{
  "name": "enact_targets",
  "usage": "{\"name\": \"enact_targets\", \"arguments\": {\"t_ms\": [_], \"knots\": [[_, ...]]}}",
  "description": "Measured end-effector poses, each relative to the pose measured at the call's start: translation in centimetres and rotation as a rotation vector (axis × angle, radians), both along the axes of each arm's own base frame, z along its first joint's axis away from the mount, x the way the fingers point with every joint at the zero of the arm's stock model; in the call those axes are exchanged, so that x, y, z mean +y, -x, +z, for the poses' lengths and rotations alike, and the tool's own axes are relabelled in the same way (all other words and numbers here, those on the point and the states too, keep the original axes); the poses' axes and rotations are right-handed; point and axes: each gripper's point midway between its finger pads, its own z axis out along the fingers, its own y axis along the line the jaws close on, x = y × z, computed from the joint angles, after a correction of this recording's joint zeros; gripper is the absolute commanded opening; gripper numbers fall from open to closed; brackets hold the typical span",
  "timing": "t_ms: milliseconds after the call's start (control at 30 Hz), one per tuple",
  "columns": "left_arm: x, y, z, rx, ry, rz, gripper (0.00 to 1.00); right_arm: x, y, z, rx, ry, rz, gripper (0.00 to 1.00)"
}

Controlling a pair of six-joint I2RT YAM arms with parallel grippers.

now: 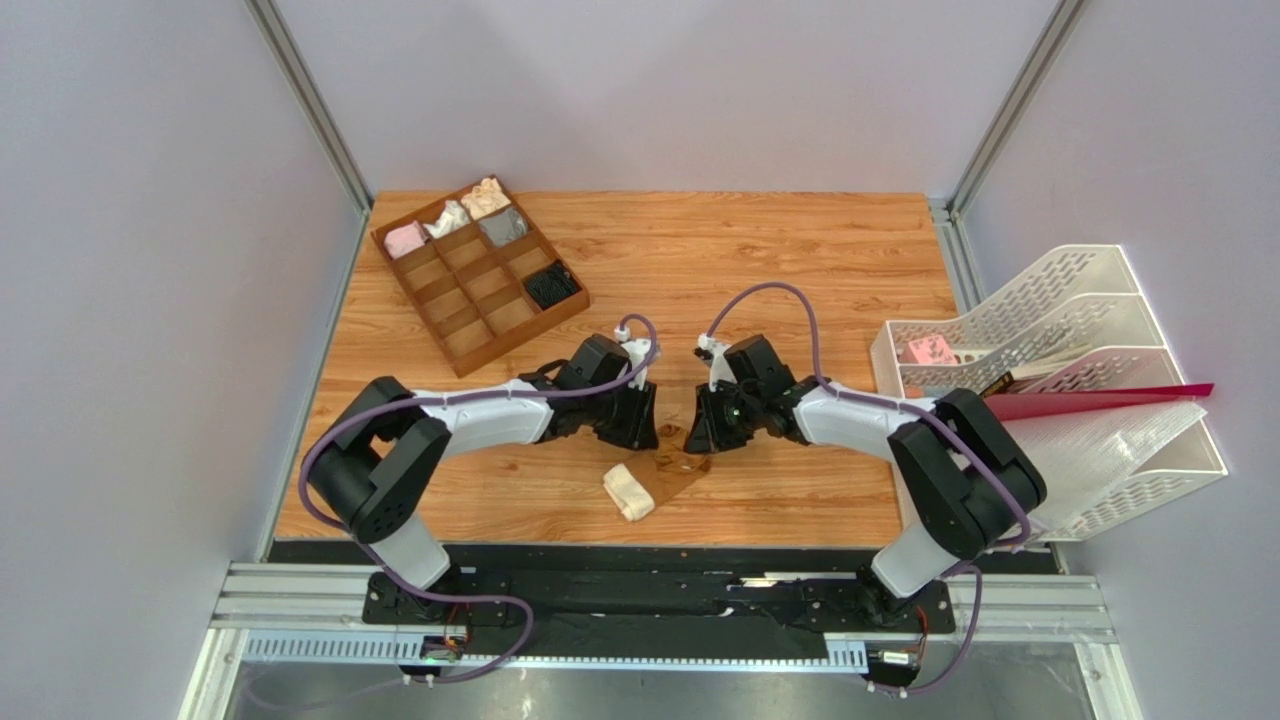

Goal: Roll the underwear
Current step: Roll the underwear to the center of the board.

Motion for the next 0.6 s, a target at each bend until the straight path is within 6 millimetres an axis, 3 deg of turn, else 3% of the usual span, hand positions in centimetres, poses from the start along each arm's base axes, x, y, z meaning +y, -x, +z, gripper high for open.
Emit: {"name": "enact_targets", "arguments": {"t_ms": [100,167,333,433,600], "knots": [[0.7,-1.0,1.9,-0.041,-0.026,0.044,0.52,-1.1,-0.2,0.2,-0.027,0.064,-0.039,0.00],[0.9,-1.8,4.2,-0.087,-0.017,0.077,0.52,-1.8,-0.4,0.4,-0.056,0.113,-0.073,0.00],[0.6,-1.5,7.8,-0.139,0.045,0.117,0.52,-2.9,-0.6,0.5,-0.115,0.219,-0.136,0.00],[-0.9,0.0,8.3,-0.120,0.082,0.096,0.52,-3.2,-0.8,0.6,-0.144,0.270,-0.164,0.00],[-2.6,2.2,6.8,-0.041,0.114,0.078,0.52,-3.7,-1.0,0.7,-0.200,0.356,-0.221,0.00]]}}
